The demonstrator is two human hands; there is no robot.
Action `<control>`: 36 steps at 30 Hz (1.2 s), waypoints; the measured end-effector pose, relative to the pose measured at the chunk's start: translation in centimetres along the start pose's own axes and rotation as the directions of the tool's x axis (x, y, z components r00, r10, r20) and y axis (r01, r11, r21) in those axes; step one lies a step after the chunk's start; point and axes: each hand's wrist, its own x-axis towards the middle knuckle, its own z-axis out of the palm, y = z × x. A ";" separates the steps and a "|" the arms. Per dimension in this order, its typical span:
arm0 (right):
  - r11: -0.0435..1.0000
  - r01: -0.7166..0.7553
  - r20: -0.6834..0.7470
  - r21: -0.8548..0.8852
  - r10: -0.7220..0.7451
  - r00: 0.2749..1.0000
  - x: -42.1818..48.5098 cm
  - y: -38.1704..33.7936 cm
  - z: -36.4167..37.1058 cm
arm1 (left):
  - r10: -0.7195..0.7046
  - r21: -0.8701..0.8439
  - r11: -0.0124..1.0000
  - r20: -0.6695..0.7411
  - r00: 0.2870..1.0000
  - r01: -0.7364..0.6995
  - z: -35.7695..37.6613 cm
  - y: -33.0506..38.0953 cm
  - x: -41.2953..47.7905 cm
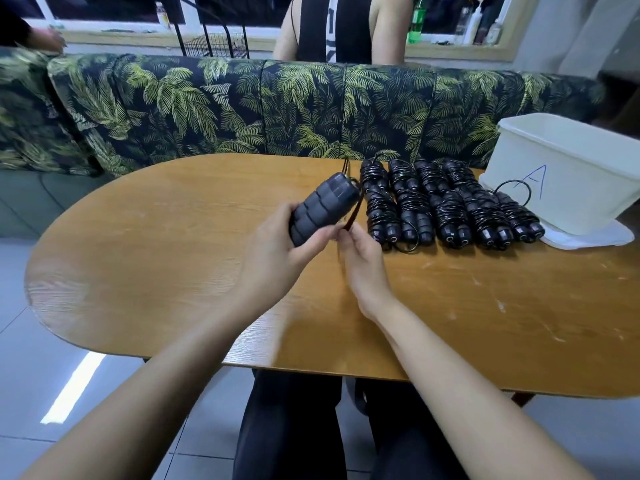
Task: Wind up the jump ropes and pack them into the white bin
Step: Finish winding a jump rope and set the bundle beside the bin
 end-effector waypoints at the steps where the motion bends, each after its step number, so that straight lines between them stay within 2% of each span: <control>1: 1.000 0.001 -0.001 0.000 -0.001 1.000 -0.3 0.0 0.2 | -0.014 -0.095 0.995 0.021 1.000 0.016 0.3 0.4 0.1; 4: 1.000 0.012 -0.021 -0.011 -0.012 1.000 -0.9 0.3 0.3 | -0.027 -0.289 0.955 0.111 0.993 0.059 1.1 1.3 0.5; 6: 0.998 0.035 0.001 -0.046 -0.035 0.999 -1.0 0.5 -0.2 | -0.027 -0.388 0.915 0.219 0.975 0.113 1.5 1.5 0.5; 9: 0.982 0.075 0.126 -0.173 -0.053 0.991 -0.8 0.5 -1.8 | -0.021 -0.426 0.894 0.263 0.964 0.135 1.3 1.0 0.4; 10: 0.967 0.096 0.168 -0.236 -0.057 0.984 -0.7 0.6 -2.7 | -0.014 -0.380 0.920 0.215 0.976 0.097 0.9 0.6 0.6; 11: 0.947 0.114 0.203 -0.301 -0.053 0.978 -0.5 0.8 -3.9 | 0.013 -0.264 0.964 0.144 0.989 0.026 0.3 0.1 0.9; 12: 0.920 0.121 0.232 -0.372 -0.034 0.972 -0.3 1.0 -5.2 | 0.058 -0.081 0.995 0.097 0.994 -0.050 -0.4 -0.6 1.2; 13: 0.886 0.115 0.253 -0.448 0.002 0.967 -0.1 1.0 -6.7 | 0.106 0.131 0.984 0.089 0.990 -0.117 -1.1 -1.3 1.5; 15: 0.810 0.050 0.236 -0.584 0.110 0.965 0.0 0.5 -9.2 | 0.183 0.451 0.862 0.154 0.971 -0.234 -1.9 -2.4 1.9; 17: 0.794 -0.024 0.199 -0.608 0.182 0.963 0.0 -0.7 -10.4 | 0.291 0.572 0.726 0.248 0.924 -0.382 -1.6 -2.9 1.9; 19: 0.800 0.020 0.252 -0.599 0.165 0.954 0.3 -2.0 -10.0 | 0.356 0.611 0.633 0.316 0.879 -0.476 -0.6 -3.0 1.7; 22: 0.780 0.071 0.373 -0.622 0.215 0.902 0.8 -2.5 -9.6 | 0.369 0.655 0.561 0.348 0.862 -0.506 0.5 -2.9 1.5; 23: 0.771 0.082 0.369 -0.632 0.207 0.906 0.8 -2.5 -9.6 | 0.369 0.666 0.552 0.345 0.863 -0.502 0.8 -2.9 1.3; 28: 0.748 0.058 0.222 -0.661 0.121 0.967 0.3 -3.0 -8.4 | 0.285 0.678 0.649 0.203 0.937 -0.345 2.4 -2.6 0.1; 31: 0.638 0.079 0.184 -0.766 0.099 0.978 0.4 -3.3 -7.8 | 0.237 0.694 0.668 0.146 0.961 -0.270 2.8 -2.5 -0.3; 34: 0.578 0.132 0.225 -0.805 0.092 0.970 1.0 -4.2 -8.0 | 0.229 0.694 0.685 0.080 0.970 -0.219 2.0 -2.4 0.0; 36: 0.651 0.160 0.290 -0.742 0.096 0.952 1.5 -5.3 -8.0 | 0.259 0.692 0.690 0.037 0.965 -0.211 0.8 -2.3 0.7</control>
